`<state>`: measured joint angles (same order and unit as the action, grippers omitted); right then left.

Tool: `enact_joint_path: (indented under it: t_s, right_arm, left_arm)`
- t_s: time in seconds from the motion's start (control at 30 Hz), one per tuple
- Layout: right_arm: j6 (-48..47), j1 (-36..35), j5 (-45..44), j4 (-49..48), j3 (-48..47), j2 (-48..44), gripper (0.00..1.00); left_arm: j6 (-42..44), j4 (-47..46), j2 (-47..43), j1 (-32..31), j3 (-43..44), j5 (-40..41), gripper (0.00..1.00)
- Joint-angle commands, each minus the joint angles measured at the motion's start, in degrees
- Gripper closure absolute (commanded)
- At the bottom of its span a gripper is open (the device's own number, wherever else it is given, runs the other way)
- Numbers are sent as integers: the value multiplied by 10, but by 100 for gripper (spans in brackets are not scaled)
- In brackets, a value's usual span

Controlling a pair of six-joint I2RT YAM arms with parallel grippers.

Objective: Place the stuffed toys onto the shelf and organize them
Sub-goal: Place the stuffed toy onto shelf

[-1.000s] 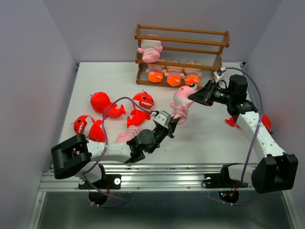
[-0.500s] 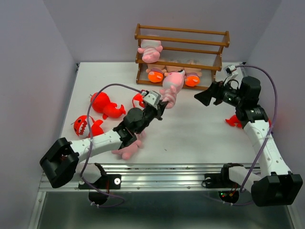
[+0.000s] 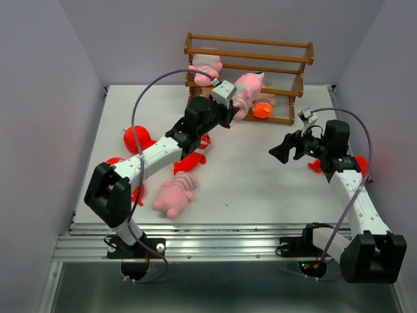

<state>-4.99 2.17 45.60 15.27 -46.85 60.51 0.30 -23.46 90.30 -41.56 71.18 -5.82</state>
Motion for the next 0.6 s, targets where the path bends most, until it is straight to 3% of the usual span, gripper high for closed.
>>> enact_joint_path:
  t_s: [0.0,0.37,0.57]
  right_arm:
    - [-25,1,19,-24,1,-40,0]
    - [-22,1,13,-26,6,-58,0]
    - [-22,1,8,-30,10,-62,0]
  left_arm:
    - [8,87,43,6,98,-21,100]
    - [-25,178,172,25,292,44,100]
    - [-43,182,227,38,349,53,100]
